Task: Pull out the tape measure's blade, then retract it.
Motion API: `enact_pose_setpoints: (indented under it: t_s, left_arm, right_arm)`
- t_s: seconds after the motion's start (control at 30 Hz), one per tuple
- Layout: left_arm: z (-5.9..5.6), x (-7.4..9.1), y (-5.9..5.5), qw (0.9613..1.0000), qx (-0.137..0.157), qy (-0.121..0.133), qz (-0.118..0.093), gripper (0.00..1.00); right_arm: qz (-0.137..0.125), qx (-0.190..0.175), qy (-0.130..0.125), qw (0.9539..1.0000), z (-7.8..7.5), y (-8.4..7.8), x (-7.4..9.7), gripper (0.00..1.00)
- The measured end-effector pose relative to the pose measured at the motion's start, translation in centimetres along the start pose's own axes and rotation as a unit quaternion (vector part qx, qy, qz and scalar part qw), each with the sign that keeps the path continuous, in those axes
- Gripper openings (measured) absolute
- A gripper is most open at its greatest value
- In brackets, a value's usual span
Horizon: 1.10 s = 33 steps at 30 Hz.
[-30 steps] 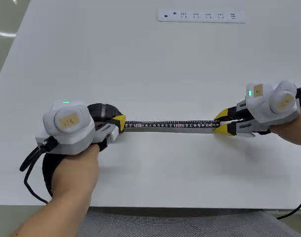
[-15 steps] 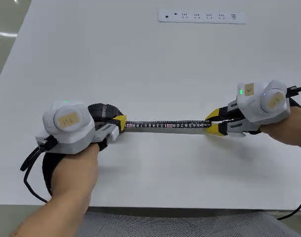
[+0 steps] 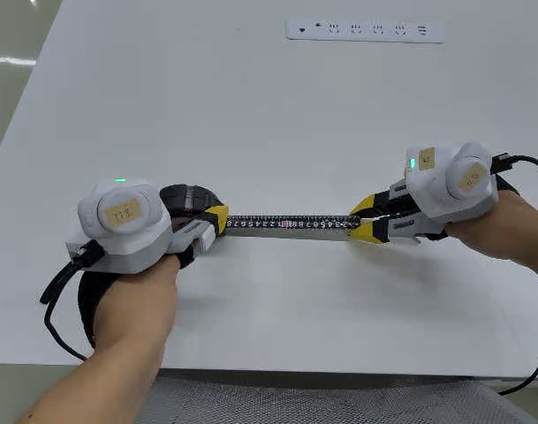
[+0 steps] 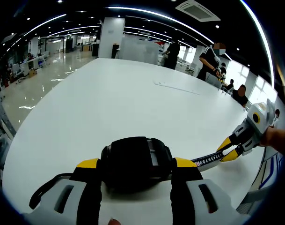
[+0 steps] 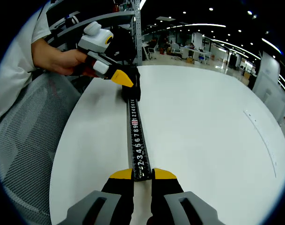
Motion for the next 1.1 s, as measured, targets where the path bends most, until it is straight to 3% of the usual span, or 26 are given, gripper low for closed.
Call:
enact_pose_setpoints:
  t_s: [0.73,1.1]
  left_arm:
    - [0.2,0.0,0.0,0.9999,0.011,-0.003,0.001,0.54]
    - [0.2,0.0,0.0,0.9999,0.015,-0.004,0.002,0.54]
  right_arm:
    - [-0.023,-0.005,0.014,0.9996,0.2,1.6,-3.9,0.09]
    - [-0.033,-0.008,0.014,0.9993,0.2,1.9,-4.9,0.09]
Point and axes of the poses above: the centre of the closed fingertips' face, and the gripper's own axes: x roughly backward along the fingers, z roughly to its left, y roughly out of its top, the point moved 5 cm from there along x, roughly backward along the fingers, and after that the axes turned 15 degrees about -z, right-handed, at the moved point
